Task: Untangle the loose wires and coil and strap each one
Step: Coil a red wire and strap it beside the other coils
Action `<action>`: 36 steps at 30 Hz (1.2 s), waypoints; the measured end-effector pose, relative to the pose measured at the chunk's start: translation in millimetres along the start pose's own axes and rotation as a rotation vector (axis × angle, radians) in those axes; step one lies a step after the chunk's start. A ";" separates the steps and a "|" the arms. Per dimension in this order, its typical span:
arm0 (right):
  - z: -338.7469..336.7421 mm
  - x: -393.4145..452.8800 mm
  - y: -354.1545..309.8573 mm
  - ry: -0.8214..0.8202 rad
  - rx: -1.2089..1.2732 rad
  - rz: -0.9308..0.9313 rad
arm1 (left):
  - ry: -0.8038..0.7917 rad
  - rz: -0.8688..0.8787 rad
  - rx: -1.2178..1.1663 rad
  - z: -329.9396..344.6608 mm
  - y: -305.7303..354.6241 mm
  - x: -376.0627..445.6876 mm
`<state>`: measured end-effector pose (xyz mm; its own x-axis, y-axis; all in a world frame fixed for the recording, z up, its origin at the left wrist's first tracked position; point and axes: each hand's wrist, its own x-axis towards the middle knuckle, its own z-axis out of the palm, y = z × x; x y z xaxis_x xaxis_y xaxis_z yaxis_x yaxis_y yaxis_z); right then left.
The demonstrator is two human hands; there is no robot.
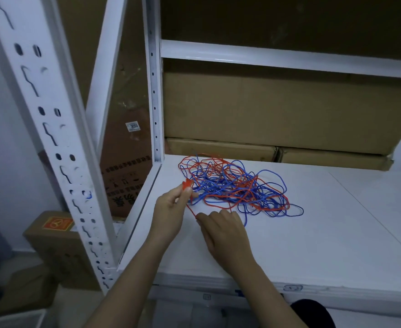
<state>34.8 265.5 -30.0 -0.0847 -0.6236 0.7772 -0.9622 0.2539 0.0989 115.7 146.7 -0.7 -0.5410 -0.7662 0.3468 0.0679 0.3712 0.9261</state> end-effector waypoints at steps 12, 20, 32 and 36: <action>3.9 18.9 25.0 0.179 0.402 0.233 | -0.243 0.092 0.382 -6.5 -16.5 -14.4; 21.9 30.5 35.0 -0.037 0.771 0.506 | -0.345 -0.075 -0.046 -13.5 0.8 -6.5; 37.1 1.8 27.5 -0.314 0.495 0.410 | 0.031 -0.182 -0.336 11.7 0.2 19.5; 35.6 -3.0 24.7 -0.338 0.427 0.236 | 0.128 -0.162 -0.307 20.3 -7.0 29.7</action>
<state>2.1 247.3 -52.0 -0.3191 -0.8050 0.5001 -0.9205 0.1377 -0.3656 82.2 131.9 0.0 -0.4574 -0.8687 0.1899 0.2486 0.0801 0.9653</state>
